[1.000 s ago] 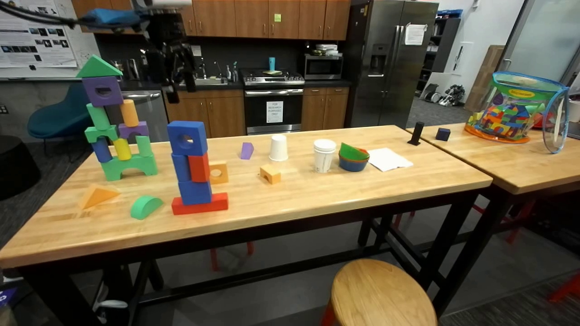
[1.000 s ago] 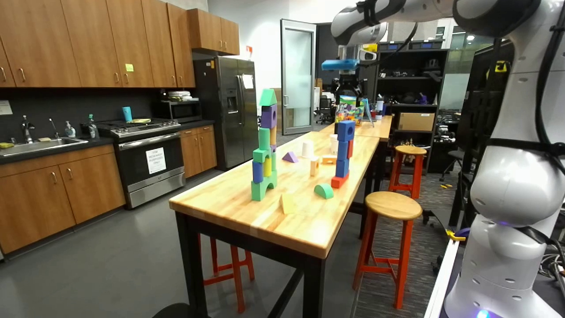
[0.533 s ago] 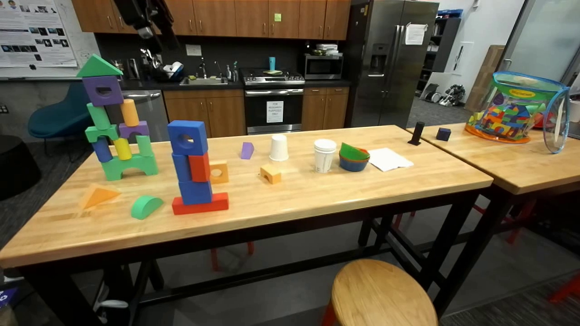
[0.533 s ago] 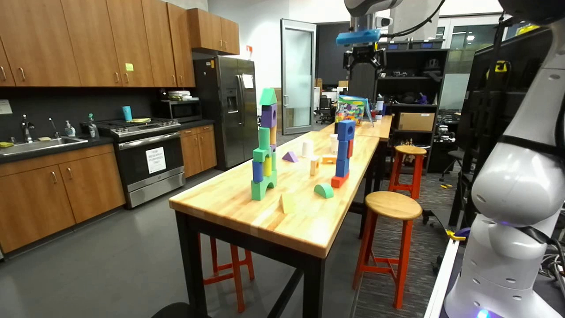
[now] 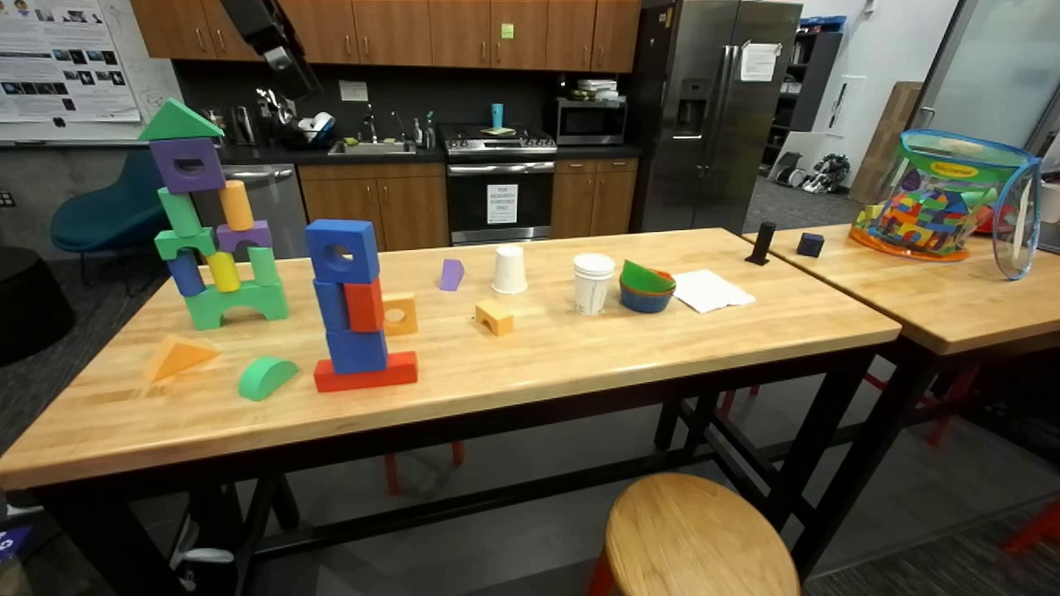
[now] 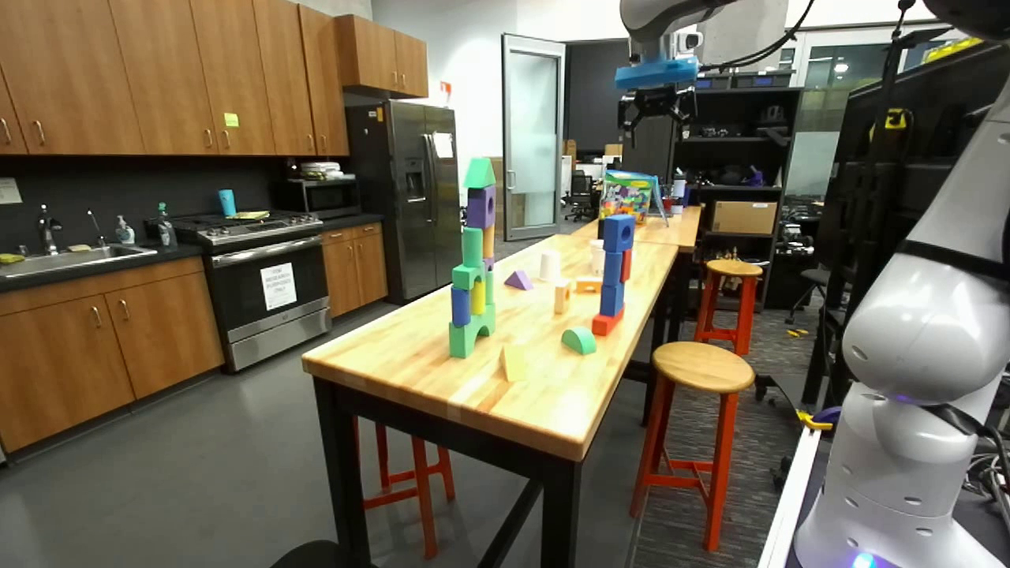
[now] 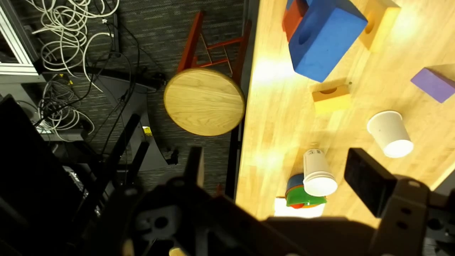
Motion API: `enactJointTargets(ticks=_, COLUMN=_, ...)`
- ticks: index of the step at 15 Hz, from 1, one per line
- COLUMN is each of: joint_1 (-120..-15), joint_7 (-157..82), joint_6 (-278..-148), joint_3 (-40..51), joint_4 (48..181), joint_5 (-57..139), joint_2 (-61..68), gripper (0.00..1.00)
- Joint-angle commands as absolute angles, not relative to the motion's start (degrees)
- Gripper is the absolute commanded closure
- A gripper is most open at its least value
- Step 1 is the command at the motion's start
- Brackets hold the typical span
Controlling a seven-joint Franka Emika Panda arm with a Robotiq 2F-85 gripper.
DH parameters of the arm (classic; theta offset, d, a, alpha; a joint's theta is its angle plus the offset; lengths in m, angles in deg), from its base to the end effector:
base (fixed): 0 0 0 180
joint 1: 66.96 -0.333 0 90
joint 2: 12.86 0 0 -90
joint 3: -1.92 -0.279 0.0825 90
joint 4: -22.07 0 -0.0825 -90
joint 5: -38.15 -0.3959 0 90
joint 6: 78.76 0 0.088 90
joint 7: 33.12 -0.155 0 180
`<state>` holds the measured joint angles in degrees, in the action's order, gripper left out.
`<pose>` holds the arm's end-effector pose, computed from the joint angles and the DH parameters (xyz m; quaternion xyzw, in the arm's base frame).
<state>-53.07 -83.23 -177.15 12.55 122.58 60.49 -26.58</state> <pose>0.4498 -0.2738 0.5999 0.7854 -0.5866 0.1335 0.1459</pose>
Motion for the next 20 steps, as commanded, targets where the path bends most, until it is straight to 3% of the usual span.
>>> enactJointTargets(ticks=1, joint_1=-52.5, joint_7=-83.05, joint_6=-177.04, joint_3=12.09, joint_4=122.34, joint_5=60.31, joint_2=-26.42, gripper=0.0)
enactJointTargets(ticks=11, joint_1=-52.91, joint_7=-81.01, joint_6=-179.13, joint_3=11.16, joint_4=123.87, joint_5=62.67, joint_2=-27.56, gripper=0.0)
enactJointTargets(ticks=20, joint_1=-53.19, joint_7=-64.58, joint_6=-185.78, joint_3=9.54, joint_4=129.16, joint_5=72.45, joint_2=-29.91, gripper=0.0)
